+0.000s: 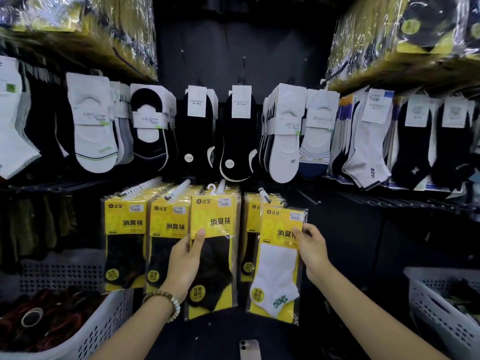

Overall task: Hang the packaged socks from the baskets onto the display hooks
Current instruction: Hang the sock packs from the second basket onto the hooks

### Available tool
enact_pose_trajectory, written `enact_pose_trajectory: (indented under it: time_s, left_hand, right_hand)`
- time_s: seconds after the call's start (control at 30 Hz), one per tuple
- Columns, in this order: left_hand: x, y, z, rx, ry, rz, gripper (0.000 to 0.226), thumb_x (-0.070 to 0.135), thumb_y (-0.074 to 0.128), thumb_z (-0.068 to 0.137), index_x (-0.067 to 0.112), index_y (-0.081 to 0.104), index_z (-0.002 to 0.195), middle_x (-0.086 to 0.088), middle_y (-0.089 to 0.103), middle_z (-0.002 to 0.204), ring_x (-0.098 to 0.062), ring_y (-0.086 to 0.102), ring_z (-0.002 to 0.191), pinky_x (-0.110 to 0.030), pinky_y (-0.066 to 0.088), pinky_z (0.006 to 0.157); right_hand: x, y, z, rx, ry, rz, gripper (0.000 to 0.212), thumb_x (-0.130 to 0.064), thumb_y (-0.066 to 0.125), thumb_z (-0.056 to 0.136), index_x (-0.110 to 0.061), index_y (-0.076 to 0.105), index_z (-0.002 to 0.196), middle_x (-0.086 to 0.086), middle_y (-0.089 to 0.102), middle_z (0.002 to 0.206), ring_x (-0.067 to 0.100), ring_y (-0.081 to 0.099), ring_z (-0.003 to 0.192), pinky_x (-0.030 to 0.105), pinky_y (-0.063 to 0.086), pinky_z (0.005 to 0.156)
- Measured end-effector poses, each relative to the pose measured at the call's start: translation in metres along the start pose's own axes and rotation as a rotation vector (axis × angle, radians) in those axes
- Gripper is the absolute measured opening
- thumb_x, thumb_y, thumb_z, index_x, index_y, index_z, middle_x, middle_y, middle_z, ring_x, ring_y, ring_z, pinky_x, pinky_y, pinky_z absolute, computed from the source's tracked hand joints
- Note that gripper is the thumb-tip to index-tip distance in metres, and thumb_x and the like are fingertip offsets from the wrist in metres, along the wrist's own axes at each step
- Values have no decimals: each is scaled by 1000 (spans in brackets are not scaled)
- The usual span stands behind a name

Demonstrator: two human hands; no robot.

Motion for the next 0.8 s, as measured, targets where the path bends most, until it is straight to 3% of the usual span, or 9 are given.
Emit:
enact_pose_trajectory:
  time_s: [0.1, 0.2, 0.3, 0.47, 0.6, 0.7, 0.8]
  left_hand:
    - [-3, 0, 6, -1, -5, -13, 11, 55, 44, 88, 48, 53, 86, 15, 40, 62, -3, 34, 58, -15, 30, 56]
    - [-6, 2, 10, -25, 13, -24, 15, 52, 45, 90, 44, 57, 86, -3, 48, 77, -9, 39, 65, -16, 29, 57]
    - [-8, 7, 12, -41, -2, -31, 18, 53, 46, 88, 41, 59, 87, -3, 48, 81, -10, 39, 65, -17, 30, 57]
    - [-13, 18, 14, -83, -16, -43, 25, 49, 47, 91, 30, 63, 90, -5, 51, 82, -17, 45, 76, -18, 34, 58]
    - [-14, 28, 11, -82, -37, -58, 25, 46, 48, 91, 28, 64, 96, 11, 62, 72, -3, 55, 68, -11, 42, 59]
    - [-14, 36, 7, -120, -55, -72, 20, 46, 48, 92, 35, 63, 98, 16, 65, 87, -3, 60, 79, -13, 41, 66]
    - [-13, 51, 2, -153, -83, -92, 15, 44, 46, 93, 40, 60, 96, 22, 65, 93, 6, 58, 88, -11, 39, 67]
  right_hand:
    - [-7, 11, 15, -96, -54, -42, 5, -9, 56, 94, -14, 58, 92, 5, 68, 85, 15, 65, 78, 24, 54, 69]
    - [-6, 23, 27, -131, -68, -71, 4, -9, 56, 94, -12, 56, 92, 13, 69, 90, 24, 66, 81, 41, 54, 79]
    - [1, 29, 40, -122, -29, -54, 6, -9, 58, 93, -8, 59, 99, 15, 69, 91, 25, 66, 80, 41, 56, 77]
    - [24, 29, 52, 55, 122, -105, 24, -20, 74, 82, -1, 66, 96, 12, 66, 94, 23, 60, 86, 35, 52, 82]
    - [35, 17, 43, 212, 199, -82, 25, -19, 74, 81, -3, 62, 97, 13, 66, 97, 22, 59, 84, 40, 53, 84]
    - [29, 14, 27, 70, 153, -21, 27, -25, 67, 88, -3, 61, 103, 7, 64, 89, 15, 59, 75, 29, 53, 70]
    - [12, 18, 7, -142, 117, -13, 25, -34, 58, 92, -12, 62, 103, 6, 67, 97, 14, 64, 82, 35, 55, 81]
Point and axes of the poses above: each hand's wrist, its own z-axis towards the middle knuckle, its own y-axis out of the palm, x = y × z, the point moved 1 cm from there along z, towards the middle knuckle
